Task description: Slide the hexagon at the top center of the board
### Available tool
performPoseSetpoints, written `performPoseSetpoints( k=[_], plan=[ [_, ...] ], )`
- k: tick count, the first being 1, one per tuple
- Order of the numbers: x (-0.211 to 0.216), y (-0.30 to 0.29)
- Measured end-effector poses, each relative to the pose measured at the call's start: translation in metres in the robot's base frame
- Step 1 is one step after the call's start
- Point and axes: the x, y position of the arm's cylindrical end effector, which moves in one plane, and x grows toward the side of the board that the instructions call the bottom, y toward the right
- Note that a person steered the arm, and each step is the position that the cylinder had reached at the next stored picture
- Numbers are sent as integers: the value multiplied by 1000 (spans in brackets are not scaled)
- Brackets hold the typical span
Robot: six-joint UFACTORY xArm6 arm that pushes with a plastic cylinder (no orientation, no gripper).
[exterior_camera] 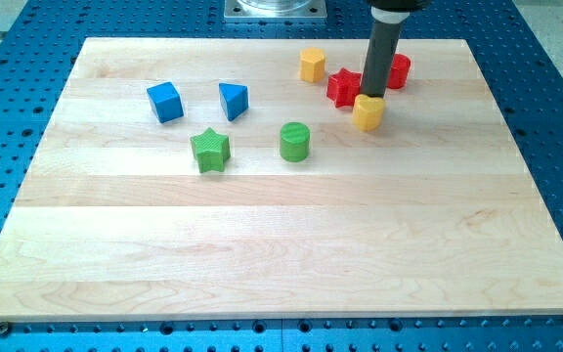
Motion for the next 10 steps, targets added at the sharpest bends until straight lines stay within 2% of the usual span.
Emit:
performPoseSetpoints(
  k=[2,3,5,7,8,10],
  plan=[
    [-15,-76],
    [-16,-69],
    [-16,1],
    [-34,-92],
    [-34,-100],
    [-48,-15]
  ],
)
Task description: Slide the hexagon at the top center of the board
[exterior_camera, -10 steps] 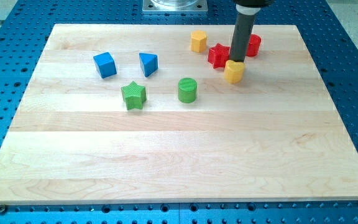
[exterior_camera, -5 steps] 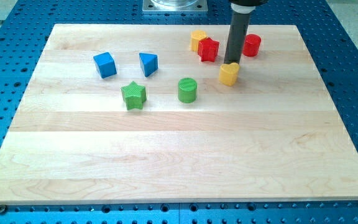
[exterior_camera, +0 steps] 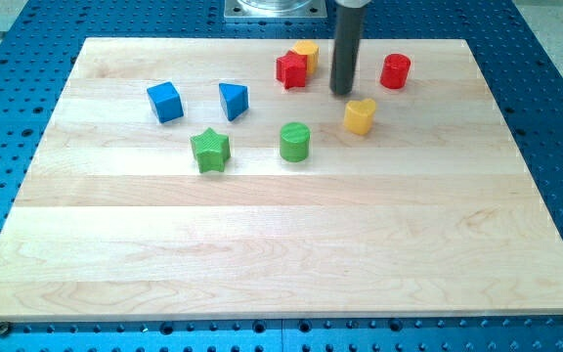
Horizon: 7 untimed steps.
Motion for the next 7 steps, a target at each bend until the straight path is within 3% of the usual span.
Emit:
performPoseSetpoints(
  k=[1,4,6,7],
  plan=[
    [-31,12],
    [-58,-107],
    [-70,-91],
    [-92,-118]
  ],
)
